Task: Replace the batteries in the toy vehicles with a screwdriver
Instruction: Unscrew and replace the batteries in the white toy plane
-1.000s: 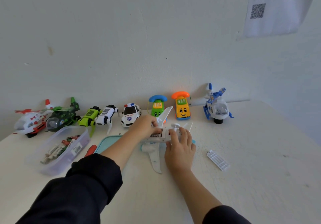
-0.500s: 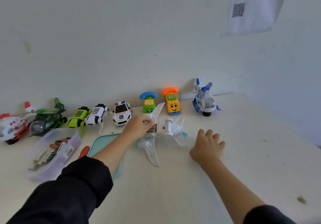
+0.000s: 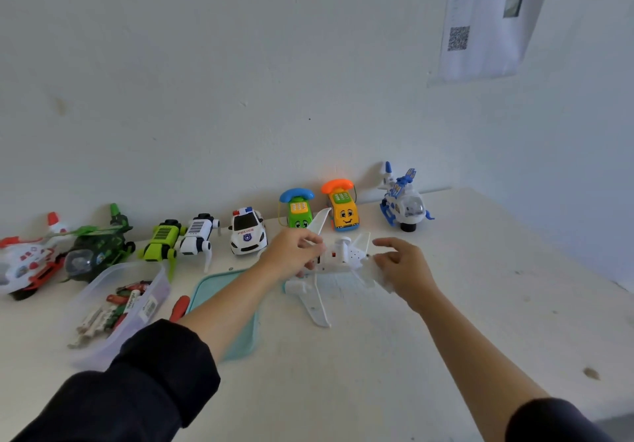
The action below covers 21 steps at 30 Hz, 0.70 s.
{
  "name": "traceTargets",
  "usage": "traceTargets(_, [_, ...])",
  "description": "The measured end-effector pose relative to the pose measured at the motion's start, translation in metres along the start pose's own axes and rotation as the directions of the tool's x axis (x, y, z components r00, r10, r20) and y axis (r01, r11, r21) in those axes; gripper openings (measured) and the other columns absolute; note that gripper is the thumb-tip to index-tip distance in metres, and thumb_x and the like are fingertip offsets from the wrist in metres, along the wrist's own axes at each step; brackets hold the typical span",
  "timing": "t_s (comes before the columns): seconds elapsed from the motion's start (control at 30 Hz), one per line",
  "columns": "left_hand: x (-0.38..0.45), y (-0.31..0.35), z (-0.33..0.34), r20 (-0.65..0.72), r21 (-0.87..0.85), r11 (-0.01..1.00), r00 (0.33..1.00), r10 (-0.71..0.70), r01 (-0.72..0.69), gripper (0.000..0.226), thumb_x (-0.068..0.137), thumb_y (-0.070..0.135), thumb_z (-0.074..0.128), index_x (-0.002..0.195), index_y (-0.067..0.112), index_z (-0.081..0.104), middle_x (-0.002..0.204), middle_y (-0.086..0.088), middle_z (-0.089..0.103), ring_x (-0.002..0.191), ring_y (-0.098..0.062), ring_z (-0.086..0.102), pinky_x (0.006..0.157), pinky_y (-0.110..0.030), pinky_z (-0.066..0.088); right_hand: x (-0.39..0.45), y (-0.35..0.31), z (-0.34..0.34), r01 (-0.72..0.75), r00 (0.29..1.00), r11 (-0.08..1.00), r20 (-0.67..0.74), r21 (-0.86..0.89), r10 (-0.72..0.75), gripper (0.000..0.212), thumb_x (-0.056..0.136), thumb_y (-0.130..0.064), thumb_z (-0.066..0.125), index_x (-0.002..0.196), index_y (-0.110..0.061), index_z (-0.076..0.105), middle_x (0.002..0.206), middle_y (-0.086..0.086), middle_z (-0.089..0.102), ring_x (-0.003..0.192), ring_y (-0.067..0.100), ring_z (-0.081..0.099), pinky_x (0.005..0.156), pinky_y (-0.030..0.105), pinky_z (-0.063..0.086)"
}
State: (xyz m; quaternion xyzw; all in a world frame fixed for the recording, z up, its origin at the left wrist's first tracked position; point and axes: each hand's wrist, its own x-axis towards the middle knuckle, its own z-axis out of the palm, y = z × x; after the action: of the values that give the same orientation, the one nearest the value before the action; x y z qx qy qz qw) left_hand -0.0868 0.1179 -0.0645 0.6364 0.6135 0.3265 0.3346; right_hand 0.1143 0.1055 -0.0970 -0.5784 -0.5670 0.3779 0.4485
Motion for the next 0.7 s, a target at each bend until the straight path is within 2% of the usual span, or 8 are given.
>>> traceTargets(0.07, [-0.006,0.01,0.007,0.107,-0.056,0.998,0.994,-0.008,0.015,0.019,0.091,0.023,0.062,0.108,0.015,0.06,0.089,-0.005,0.065,0.07,-0.013,0.064,0.054,-0.023,0.049,-0.002,-0.011,0.008,0.047,0.998,0.998,0.039,0.045,-0.049,0.022,0.09,-0.006,0.056,0.105,-0.021,0.059,0.084,0.013,0.068,0.067,0.02,0.058,0.052,0.028,0.048])
traceTargets(0.17, [-0.013,0.016,0.016,0.132,-0.125,0.992,0.991,0.013,0.004,0.011,0.09,0.016,0.063,0.1,0.015,0.059,0.087,-0.008,0.066,0.069,-0.014,0.064,0.052,-0.022,0.05,-0.003,-0.021,0.025,0.117,0.991,0.991,0.056,0.058,-0.12,0.022,0.087,-0.007,0.062,0.103,-0.02,0.055,0.083,0.008,0.062,0.073,0.019,0.059,0.053,0.023,0.045])
traceTargets(0.27, [-0.014,0.012,0.016,0.038,-0.149,0.989,0.999,0.01,-0.004,0.007,0.089,0.008,0.063,0.086,0.014,0.059,0.077,-0.006,0.063,0.061,-0.014,0.063,0.052,-0.024,0.051,-0.001,-0.023,0.039,0.166,0.985,0.985,0.027,0.048,-0.168,0.019,0.088,-0.006,0.061,0.102,-0.017,0.055,0.084,0.004,0.059,0.076,0.018,0.057,0.059,0.019,0.044])
traceTargets(0.37, [-0.011,-0.001,0.002,-0.167,-0.154,0.988,0.985,-0.035,0.009,0.012,0.089,0.006,0.061,0.082,0.016,0.06,0.077,-0.006,0.064,0.057,-0.014,0.062,0.052,-0.027,0.052,0.004,-0.013,0.05,0.272,0.952,0.926,-0.066,-0.261,-0.299,0.022,0.089,-0.012,0.059,0.111,-0.018,0.058,0.109,0.002,0.059,0.103,0.021,0.053,0.08,0.025,0.042])
traceTargets(0.47, [-0.006,-0.02,-0.013,-0.378,-0.22,0.975,0.919,-0.116,0.032,0.02,0.088,0.001,0.058,0.076,0.016,0.057,0.081,-0.01,0.063,0.055,-0.018,0.06,0.051,-0.027,0.051,0.005,-0.004,0.061,0.255,0.955,0.771,0.025,-0.584,-0.297,0.04,0.093,-0.03,0.055,0.132,-0.027,0.047,0.147,0.002,0.03,0.136,0.022,0.024,0.104,0.039,0.028])
traceTargets(0.57, [-0.003,-0.035,-0.015,-0.452,-0.312,0.947,0.865,-0.218,0.076,0.011,0.088,-0.001,0.058,0.081,0.007,0.059,0.082,-0.014,0.063,0.052,-0.018,0.058,0.049,-0.026,0.049,-0.001,0.011,0.08,0.201,0.976,0.76,0.058,-0.618,-0.211,0.045,0.095,-0.036,0.048,0.139,-0.034,0.036,0.157,0.005,0.001,0.144,0.026,-0.001,0.113,0.044,0.015])
traceTargets(0.63, [0.0,-0.04,-0.01,-0.456,-0.347,0.933,0.851,-0.259,0.098,0.007,0.088,-0.001,0.059,0.084,0.005,0.06,0.082,-0.014,0.063,0.051,-0.018,0.058,0.049,-0.026,0.05,-0.005,0.027,0.092,0.204,0.968,0.738,0.02,-0.643,-0.25,0.05,0.094,-0.029,0.051,0.141,-0.036,0.035,0.158,0.011,0.002,0.145,0.029,-0.001,0.113,0.048,0.014])
traceTargets(0.7, [0.003,-0.044,-0.003,-0.448,-0.358,0.928,0.853,-0.269,0.105,0.012,0.088,0.0,0.059,0.08,0.008,0.06,0.081,-0.014,0.064,0.05,-0.017,0.059,0.05,-0.026,0.051,-0.006,0.04,0.099,0.248,0.938,0.713,-0.022,-0.656,-0.346,0.056,0.082,-0.016,0.068,0.133,-0.031,0.05,0.152,0.02,0.025,0.142,0.036,0.019,0.103,0.06,0.028])
